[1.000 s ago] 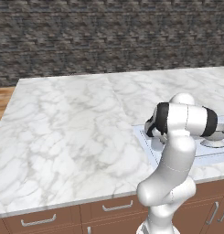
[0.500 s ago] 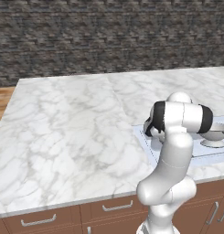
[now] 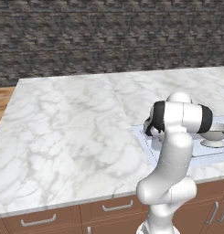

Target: Place the glass cup in the left basin and the colander in the right basin of the sink.

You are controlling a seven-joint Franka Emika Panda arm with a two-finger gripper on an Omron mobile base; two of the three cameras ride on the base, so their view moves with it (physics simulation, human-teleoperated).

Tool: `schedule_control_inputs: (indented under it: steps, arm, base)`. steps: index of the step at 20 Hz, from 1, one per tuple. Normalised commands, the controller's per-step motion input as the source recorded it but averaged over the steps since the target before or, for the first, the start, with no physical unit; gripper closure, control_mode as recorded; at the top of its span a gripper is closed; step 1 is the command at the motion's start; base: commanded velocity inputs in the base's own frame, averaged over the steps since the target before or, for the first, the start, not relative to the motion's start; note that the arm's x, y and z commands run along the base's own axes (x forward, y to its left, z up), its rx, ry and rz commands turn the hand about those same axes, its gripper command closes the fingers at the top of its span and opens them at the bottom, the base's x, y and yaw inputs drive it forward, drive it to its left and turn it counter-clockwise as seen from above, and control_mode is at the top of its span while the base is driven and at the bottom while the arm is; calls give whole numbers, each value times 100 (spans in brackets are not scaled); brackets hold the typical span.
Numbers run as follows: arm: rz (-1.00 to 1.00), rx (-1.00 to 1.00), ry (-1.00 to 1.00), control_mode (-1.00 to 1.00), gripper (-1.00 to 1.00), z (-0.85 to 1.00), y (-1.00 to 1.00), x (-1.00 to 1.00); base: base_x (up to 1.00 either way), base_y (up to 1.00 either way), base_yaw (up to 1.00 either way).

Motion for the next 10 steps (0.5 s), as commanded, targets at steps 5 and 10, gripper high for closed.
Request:
schedule_control_inputs:
  steps: [5,10]
  arm:
    - [0,0,0,-100,-100,0,0,0]
    - [0,0,0,-100,-100,1,-2,0]
  base:
    - [0,0,0]
    - [0,0,0]
